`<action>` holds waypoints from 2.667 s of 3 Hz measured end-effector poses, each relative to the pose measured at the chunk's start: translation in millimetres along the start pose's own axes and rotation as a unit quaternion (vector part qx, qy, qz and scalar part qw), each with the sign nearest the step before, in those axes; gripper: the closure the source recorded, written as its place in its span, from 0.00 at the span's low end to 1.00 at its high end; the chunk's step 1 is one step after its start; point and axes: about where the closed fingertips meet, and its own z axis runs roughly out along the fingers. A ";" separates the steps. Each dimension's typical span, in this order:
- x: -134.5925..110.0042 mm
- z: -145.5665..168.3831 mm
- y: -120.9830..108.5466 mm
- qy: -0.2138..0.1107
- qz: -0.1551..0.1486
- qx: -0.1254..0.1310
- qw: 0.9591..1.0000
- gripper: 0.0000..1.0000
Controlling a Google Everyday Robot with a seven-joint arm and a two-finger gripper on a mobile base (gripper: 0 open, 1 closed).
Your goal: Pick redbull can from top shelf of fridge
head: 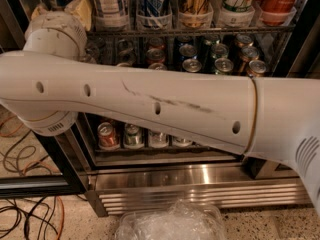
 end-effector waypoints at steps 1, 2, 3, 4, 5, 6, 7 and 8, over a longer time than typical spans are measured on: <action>-0.5 3.8 0.7 -0.002 0.002 0.003 1.000 0.40; -3.7 6.3 1.7 -0.006 0.003 0.005 1.000 0.39; -12.9 9.3 1.4 -0.016 0.006 0.005 1.000 0.39; -20.3 11.2 0.1 -0.023 0.008 0.006 1.000 0.39; -36.3 19.6 -8.5 -0.032 0.030 0.009 0.999 0.58; -37.5 19.9 -9.1 -0.032 0.031 0.010 0.999 0.81; -37.5 19.8 -9.1 -0.032 0.031 0.010 0.999 1.00; -40.5 14.0 -11.4 -0.034 0.031 0.010 0.999 1.00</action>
Offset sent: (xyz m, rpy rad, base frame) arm 0.0378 -0.0098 0.0459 0.0415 -0.1203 -0.0314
